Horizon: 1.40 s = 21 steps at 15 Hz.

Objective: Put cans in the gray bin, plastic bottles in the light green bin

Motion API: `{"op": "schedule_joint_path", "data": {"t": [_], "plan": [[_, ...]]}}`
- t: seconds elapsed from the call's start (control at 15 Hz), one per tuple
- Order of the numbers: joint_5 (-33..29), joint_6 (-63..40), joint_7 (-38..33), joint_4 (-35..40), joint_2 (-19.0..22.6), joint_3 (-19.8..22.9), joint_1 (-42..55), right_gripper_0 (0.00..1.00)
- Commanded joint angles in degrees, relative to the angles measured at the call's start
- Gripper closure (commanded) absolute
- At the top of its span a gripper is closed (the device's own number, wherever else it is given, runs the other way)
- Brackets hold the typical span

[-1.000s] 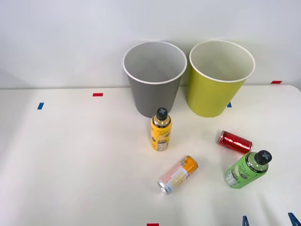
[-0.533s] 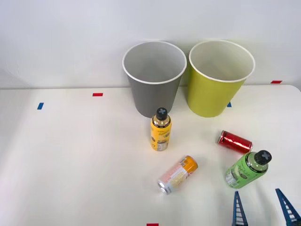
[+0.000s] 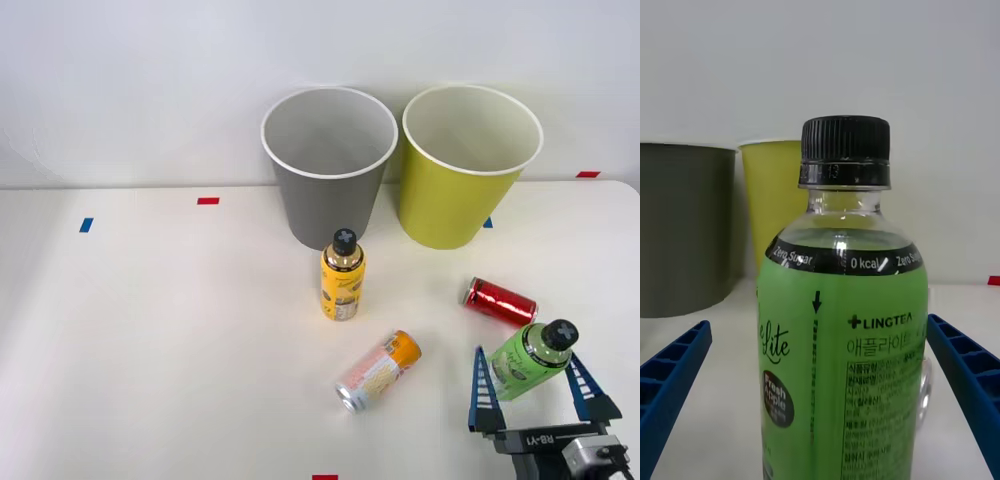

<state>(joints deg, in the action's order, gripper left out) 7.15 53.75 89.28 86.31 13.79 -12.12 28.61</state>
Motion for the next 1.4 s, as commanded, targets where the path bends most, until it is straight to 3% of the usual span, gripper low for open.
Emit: {"op": "schedule_joint_path", "data": {"t": [0.07,1.2,1.33,1.4], "plan": [[0.8,-1.6,0.1,0.3,0.2,0.2,-1.8,0.00],[4.0,-4.2,0.6,1.8,2.8,-0.5,-2.4,0.00],[4.1,-4.2,0.9,2.9,2.8,-1.0,-1.9,0.87],[4.3,-4.1,1.2,3.5,2.6,-1.0,-1.5,1.00]]}}
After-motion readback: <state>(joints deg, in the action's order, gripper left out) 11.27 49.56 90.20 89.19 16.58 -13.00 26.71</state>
